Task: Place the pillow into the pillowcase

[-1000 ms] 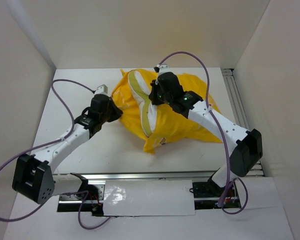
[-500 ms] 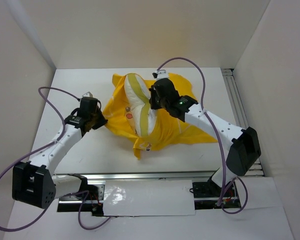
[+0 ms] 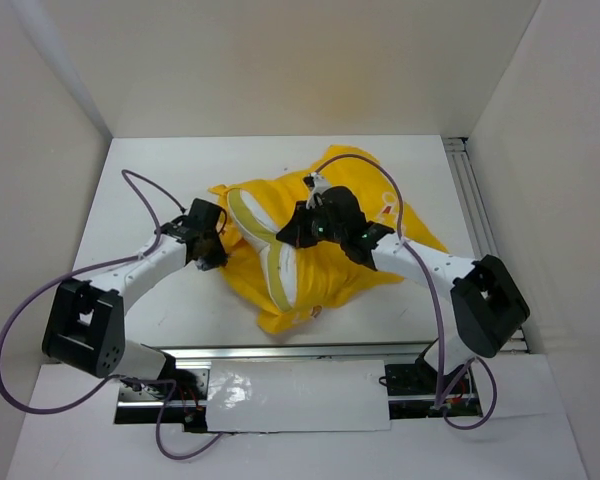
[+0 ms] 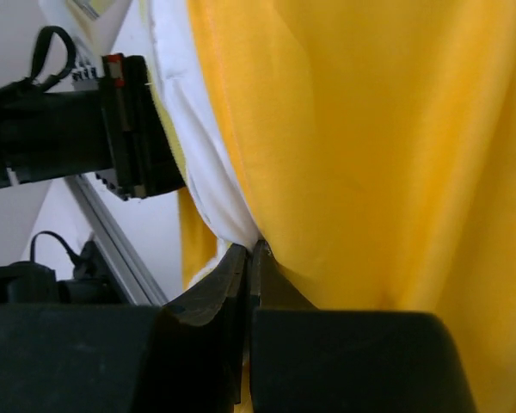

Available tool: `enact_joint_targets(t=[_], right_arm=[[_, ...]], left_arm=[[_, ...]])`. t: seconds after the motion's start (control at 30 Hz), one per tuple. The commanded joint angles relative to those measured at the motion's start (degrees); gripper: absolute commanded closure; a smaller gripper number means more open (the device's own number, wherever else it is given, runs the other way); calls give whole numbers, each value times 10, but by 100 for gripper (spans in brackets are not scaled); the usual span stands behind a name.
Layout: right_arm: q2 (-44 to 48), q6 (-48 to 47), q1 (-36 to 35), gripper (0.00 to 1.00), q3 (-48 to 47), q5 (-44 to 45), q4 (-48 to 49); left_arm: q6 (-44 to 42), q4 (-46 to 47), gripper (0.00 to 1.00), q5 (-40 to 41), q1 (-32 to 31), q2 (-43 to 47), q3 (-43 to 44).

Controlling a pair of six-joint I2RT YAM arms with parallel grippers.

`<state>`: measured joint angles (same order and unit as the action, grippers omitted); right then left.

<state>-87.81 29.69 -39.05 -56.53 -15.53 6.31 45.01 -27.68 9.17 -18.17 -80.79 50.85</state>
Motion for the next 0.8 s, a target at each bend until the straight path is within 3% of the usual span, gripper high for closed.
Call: enact_joint_targets(t=[0.0, 0.07, 0.1, 0.2, 0.23, 0.43, 0.6, 0.77], right_arm=[[33, 0, 22, 100, -16, 5, 8], [33, -6, 22, 100, -45, -9, -3], [27, -6, 22, 100, -52, -25, -3], [15, -6, 22, 100, -65, -39, 7], [15, 7, 22, 100, -65, -49, 16], [-3, 28, 22, 100, -65, -69, 39], [-9, 47, 33, 100, -89, -93, 54], [-21, 64, 43, 100, -115, -133, 54]], left_arm=[[-20, -33, 72, 49, -4, -2, 32], [-32, -33, 56, 49, -10, 21, 37], [-32, -33, 42, 49, -17, 30, 37], [-32, -39, 24, 41, -22, 66, 49], [-32, -39, 23, 22, -22, 74, 55], [-69, 39, 34, -56, -82, 129, 44], [-186, 236, 38, -107, -142, 143, -36], [-244, 312, 40, -80, -158, 131, -100]])
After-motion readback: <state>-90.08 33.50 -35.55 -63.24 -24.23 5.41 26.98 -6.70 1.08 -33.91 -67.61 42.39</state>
